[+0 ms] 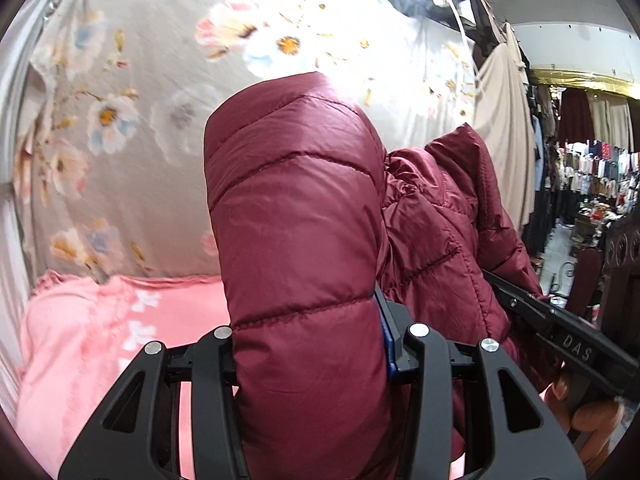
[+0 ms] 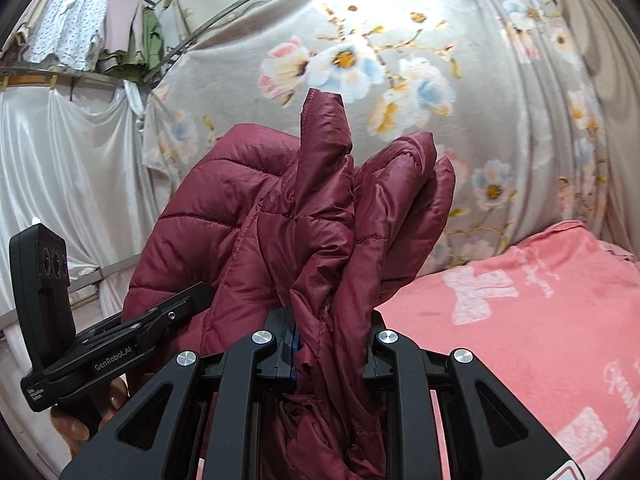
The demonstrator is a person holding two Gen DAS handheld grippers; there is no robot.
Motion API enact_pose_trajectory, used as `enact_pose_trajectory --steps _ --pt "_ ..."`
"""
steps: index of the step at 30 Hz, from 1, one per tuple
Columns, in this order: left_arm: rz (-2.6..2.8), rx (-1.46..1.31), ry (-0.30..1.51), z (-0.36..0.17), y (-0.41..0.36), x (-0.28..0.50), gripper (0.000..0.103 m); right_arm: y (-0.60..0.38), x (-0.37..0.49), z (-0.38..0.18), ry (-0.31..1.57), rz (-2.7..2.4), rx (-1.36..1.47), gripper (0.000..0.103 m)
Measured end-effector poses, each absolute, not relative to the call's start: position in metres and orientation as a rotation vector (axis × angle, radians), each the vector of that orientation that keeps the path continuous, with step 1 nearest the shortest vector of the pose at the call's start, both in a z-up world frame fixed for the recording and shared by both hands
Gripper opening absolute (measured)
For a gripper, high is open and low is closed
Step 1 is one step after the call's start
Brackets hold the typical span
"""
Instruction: Fold large clothes
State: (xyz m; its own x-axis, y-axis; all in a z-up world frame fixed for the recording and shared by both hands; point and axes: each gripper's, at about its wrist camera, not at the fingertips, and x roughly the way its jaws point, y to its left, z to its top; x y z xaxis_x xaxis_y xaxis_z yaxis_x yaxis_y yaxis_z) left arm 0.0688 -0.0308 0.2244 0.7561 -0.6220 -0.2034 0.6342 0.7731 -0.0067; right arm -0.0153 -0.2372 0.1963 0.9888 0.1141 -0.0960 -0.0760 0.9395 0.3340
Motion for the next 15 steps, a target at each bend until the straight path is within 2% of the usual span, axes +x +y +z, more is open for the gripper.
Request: enact_pose_trajectory --steps 6,15 --pt "-0.630 0.047 0.206 0.213 0.010 0.115 0.042 -0.204 0.049 0.182 0.164 0.170 0.321 0.019" --pt "-0.545 0.052 0.276 0.156 0.041 0.204 0.042 -0.176 0.148 0.124 0.273 0.206 0.344 0.019"
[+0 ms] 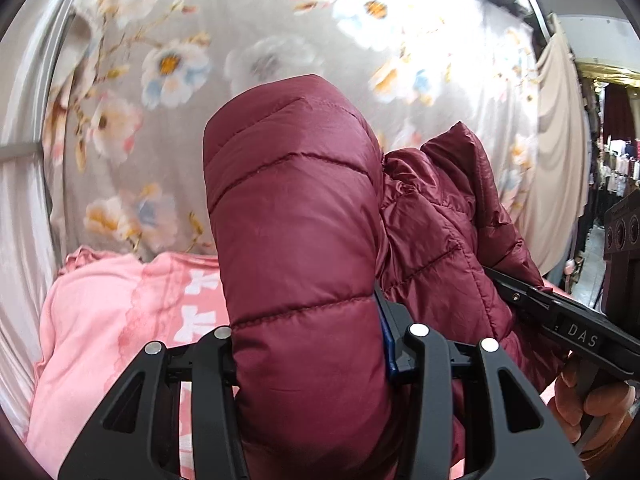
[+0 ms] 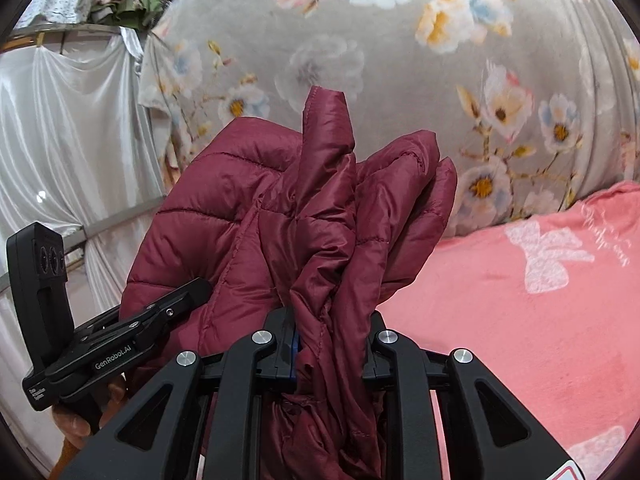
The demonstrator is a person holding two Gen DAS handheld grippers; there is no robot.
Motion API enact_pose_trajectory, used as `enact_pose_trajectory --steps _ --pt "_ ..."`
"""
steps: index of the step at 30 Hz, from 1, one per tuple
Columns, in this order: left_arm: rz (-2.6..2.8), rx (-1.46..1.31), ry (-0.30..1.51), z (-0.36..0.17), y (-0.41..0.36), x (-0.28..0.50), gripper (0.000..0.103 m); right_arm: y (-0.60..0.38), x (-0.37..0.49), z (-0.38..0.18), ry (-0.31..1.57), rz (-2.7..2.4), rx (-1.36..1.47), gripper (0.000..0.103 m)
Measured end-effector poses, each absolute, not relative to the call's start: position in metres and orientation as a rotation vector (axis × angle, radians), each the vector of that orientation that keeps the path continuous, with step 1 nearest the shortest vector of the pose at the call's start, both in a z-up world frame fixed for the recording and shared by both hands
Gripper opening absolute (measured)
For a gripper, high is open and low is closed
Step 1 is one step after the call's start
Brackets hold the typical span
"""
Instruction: Fold large clothes
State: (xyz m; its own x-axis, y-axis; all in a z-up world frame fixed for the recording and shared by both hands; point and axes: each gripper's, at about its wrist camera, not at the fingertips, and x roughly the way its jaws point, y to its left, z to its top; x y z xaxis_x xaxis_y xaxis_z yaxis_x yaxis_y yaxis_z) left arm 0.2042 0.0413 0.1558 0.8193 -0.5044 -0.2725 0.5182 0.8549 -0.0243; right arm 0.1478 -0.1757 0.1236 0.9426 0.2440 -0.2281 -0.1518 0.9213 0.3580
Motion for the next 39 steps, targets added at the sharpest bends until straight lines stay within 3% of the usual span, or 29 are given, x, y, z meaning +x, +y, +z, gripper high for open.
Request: enact_pose_trajectory --steps 11,23,26,30,33,36,39 --pt "-0.549 0.020 0.442 0.066 0.048 0.287 0.042 -0.179 0.218 0.027 0.455 0.166 0.386 0.018" --pt "-0.536 0.024 0.593 -0.018 0.035 0.322 0.042 -0.193 0.246 -0.061 0.610 0.109 0.433 0.019" --pt "-0.538 0.000 0.605 -0.025 0.042 0.327 0.045 -0.198 0.251 -0.070 0.638 0.105 0.452 0.022" --pt "-0.495 -0.002 0.632 -0.037 0.043 0.332 0.061 -0.204 0.251 -0.071 0.668 0.096 0.477 0.035" --pt "-0.455 -0.038 0.659 -0.034 0.053 0.330 0.065 -0.209 0.240 -0.061 0.678 0.062 0.459 0.044" --pt "-0.396 -0.056 0.649 -0.015 0.068 0.319 0.067 -0.216 0.217 -0.040 0.634 -0.004 0.423 0.045" --pt "-0.324 -0.036 0.593 0.015 0.075 0.309 0.068 -0.207 0.208 -0.010 0.579 -0.032 0.357 0.031"
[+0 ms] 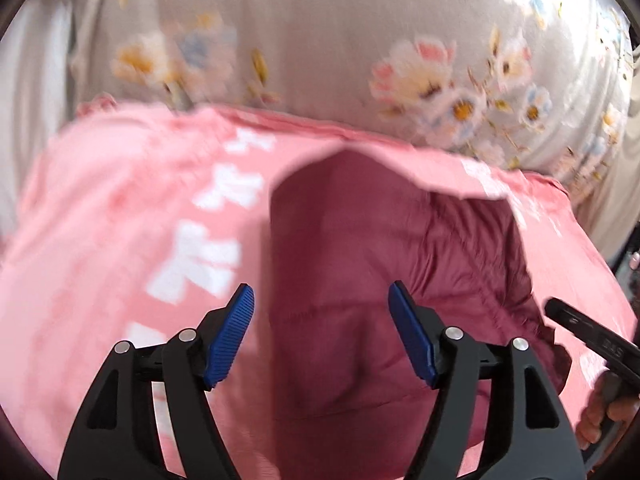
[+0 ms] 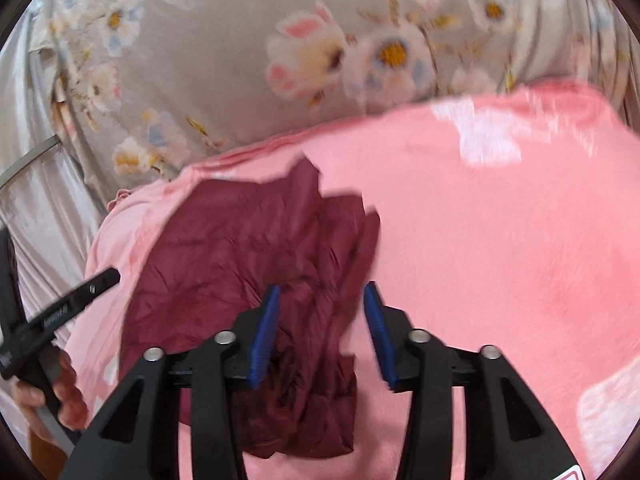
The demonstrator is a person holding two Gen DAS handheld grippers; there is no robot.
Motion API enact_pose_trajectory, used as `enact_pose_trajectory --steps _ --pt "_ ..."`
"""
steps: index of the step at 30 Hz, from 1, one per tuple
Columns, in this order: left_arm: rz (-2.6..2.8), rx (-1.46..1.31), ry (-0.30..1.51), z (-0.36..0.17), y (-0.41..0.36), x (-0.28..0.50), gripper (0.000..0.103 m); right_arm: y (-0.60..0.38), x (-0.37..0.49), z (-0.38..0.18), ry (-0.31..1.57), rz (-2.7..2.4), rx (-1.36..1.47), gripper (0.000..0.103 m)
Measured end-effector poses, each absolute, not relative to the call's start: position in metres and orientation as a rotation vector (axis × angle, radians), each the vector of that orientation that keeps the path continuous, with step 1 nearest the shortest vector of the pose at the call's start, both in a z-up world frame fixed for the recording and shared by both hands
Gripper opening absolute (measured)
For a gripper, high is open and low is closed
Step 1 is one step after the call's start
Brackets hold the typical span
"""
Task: Fold large clothes
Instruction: 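Lower the folded jacket onto the blanket with both grippers and release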
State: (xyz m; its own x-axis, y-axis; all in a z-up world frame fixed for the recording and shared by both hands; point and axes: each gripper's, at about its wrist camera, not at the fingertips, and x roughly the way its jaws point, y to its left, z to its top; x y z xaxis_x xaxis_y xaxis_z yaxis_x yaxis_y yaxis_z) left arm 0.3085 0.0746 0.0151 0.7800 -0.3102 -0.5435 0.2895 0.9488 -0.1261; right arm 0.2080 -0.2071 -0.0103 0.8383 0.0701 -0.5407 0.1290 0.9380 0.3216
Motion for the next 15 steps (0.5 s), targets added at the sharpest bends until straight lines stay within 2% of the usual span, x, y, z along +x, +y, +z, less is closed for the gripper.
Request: enact_pose_trajectory --steps 3,6,11,12,15 --pt "-0.248 -0.015 0.581 0.042 0.061 0.312 0.068 -0.185 0.222 0.009 0.558 -0.036 0.281 0.024" --pt "-0.207 -0.001 0.600 0.045 0.042 0.325 0.071 -0.164 0.245 0.007 0.570 -0.054 0.213 0.016" --pt "-0.164 0.029 0.684 0.012 0.022 0.351 0.071 -0.160 0.274 -0.027 0.644 -0.121 0.171 0.009" --pt "-0.162 0.028 0.694 0.006 0.021 0.353 0.071 -0.163 0.274 -0.033 0.654 -0.128 0.180 0.005" --pt "-0.157 0.019 0.716 -0.014 0.022 0.360 0.073 -0.170 0.277 -0.047 0.669 -0.132 0.203 0.004"
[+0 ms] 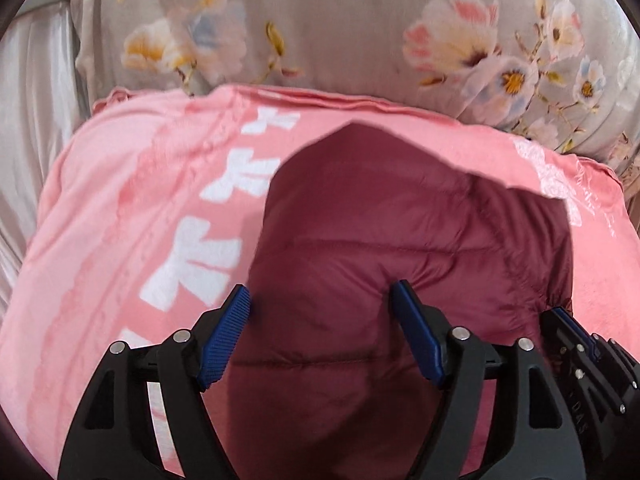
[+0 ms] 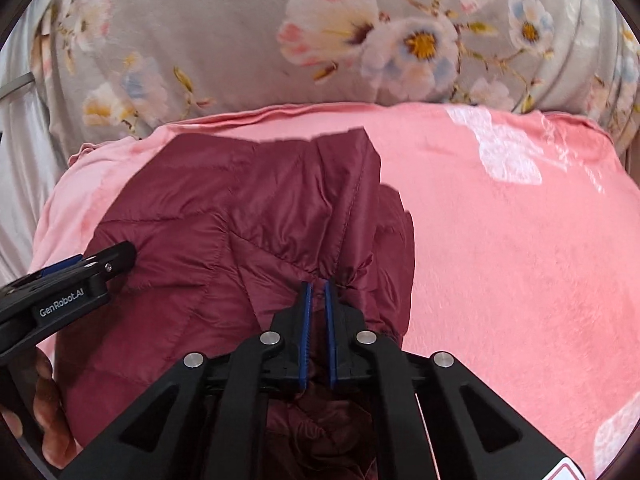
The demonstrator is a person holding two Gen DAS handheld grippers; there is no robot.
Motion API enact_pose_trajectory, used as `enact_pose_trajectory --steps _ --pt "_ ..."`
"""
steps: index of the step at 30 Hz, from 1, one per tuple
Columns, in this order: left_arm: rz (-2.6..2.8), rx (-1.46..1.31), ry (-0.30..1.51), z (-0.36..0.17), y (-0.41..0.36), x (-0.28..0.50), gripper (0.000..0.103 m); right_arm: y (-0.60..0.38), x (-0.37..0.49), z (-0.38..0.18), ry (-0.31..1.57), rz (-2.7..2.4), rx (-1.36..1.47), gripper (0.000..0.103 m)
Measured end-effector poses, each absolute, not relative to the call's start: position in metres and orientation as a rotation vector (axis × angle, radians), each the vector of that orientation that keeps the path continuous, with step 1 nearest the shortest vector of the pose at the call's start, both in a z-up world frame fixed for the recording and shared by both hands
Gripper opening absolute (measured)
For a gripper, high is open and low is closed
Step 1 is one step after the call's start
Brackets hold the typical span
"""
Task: Fold large clothes
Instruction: 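Lower the folded jacket onto the blanket with both grippers and release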
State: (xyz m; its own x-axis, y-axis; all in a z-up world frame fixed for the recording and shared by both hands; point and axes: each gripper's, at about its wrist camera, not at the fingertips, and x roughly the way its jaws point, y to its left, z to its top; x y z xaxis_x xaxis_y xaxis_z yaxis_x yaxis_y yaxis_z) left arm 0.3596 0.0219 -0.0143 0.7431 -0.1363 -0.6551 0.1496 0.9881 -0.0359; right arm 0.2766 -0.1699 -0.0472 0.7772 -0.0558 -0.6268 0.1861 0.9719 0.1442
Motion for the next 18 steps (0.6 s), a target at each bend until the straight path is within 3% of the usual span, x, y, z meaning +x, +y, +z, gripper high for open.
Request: enact_pose_trajectory --steps 18 --pt "-0.130 0.054 0.640 -0.046 0.013 0.356 0.078 -0.164 0.284 -0.071 0.687 -0.157 0.164 0.003"
